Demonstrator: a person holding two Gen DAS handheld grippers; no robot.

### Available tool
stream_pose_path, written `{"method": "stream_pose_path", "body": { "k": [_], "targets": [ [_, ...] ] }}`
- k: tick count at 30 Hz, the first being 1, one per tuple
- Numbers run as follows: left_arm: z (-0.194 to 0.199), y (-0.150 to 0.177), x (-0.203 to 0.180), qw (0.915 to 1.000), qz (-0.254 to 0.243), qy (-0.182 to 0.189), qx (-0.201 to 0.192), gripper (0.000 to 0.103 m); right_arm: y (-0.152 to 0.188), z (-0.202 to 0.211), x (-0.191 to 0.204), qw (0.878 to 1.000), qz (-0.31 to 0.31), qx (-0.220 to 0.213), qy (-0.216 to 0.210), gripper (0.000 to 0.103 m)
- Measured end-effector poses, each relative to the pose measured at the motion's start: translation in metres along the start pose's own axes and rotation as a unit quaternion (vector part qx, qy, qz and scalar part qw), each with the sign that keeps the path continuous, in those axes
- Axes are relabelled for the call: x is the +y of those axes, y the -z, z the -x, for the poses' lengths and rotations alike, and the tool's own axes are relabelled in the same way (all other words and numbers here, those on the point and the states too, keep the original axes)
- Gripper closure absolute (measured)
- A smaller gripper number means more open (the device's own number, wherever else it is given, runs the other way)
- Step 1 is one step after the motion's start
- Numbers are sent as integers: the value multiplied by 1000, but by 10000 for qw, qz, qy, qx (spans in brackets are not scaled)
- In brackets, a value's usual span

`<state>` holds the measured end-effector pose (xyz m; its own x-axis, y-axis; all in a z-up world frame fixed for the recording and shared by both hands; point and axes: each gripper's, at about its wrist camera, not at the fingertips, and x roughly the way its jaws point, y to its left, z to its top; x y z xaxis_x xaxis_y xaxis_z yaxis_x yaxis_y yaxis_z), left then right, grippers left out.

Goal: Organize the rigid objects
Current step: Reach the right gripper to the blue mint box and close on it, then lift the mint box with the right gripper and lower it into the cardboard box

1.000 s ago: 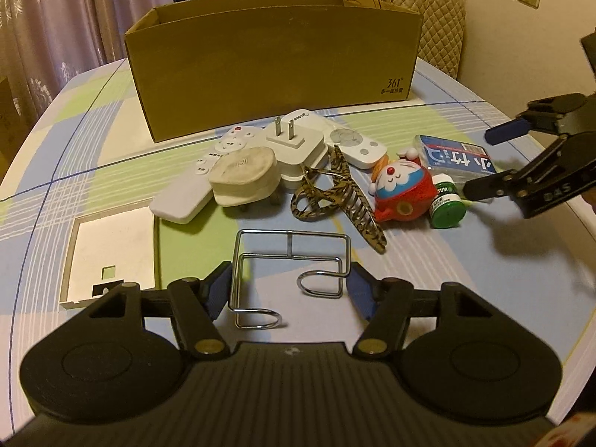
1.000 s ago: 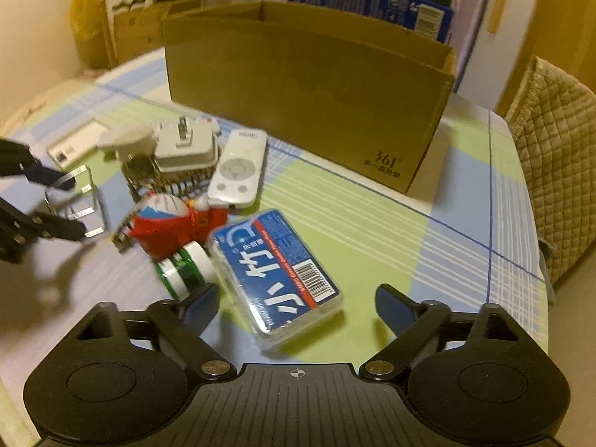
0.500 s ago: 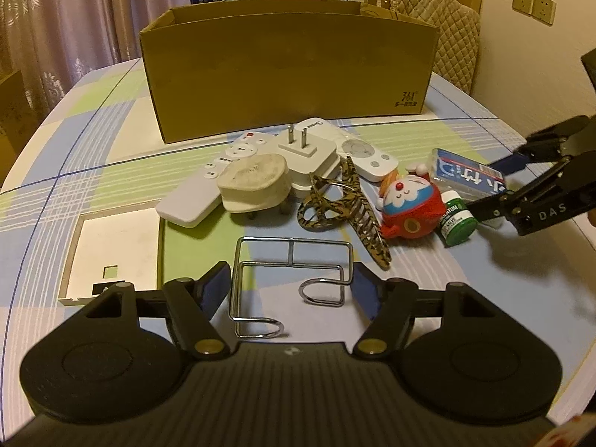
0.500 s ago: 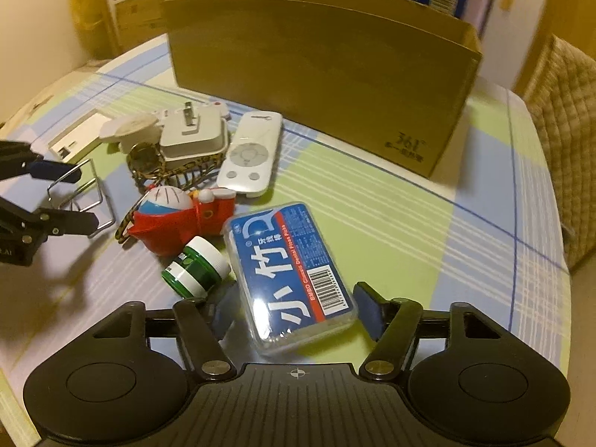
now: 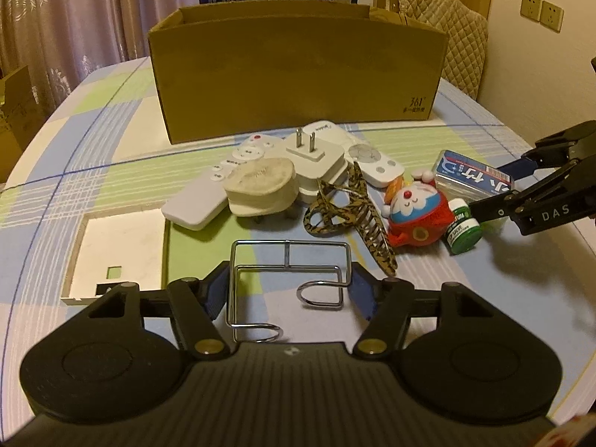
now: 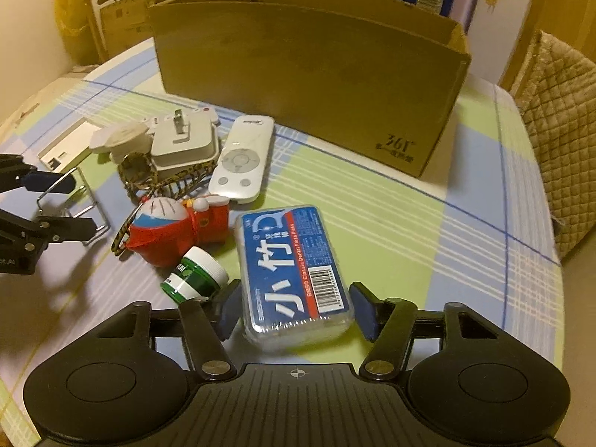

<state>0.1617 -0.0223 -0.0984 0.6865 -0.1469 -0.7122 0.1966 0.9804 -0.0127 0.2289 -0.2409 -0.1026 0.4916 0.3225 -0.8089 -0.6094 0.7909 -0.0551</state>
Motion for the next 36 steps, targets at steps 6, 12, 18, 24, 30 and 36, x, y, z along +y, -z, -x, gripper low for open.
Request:
{"method": "stream_pose_path", "body": {
  "k": [6,12,18,24,30,36],
  "targets": [
    [10,-4,-2,9999,-33,13,-125,41,-7,13,-2,9994,-300,-122,153,48],
    [22,-14,-2,9996,14,58,-277,41,-20,33,-2,9967,-623,-457,240,48],
    [39,-42,5,9981,290,174,-515,41,-46,63,10,9890,-813,-1210,264,48],
    [50,-88,20,9962,324,99,-801,41,-88,88,20,9722,-928,-2092,501,48],
    [49,-146,40,9939,274,4,-1073,41,-133,84,16,9618,-1115,-2376,777,48],
    [18,-189,62,9938,390,38,-1041,41,-158,56,8,9622,-1236,-2247,914,48]
  ]
}}
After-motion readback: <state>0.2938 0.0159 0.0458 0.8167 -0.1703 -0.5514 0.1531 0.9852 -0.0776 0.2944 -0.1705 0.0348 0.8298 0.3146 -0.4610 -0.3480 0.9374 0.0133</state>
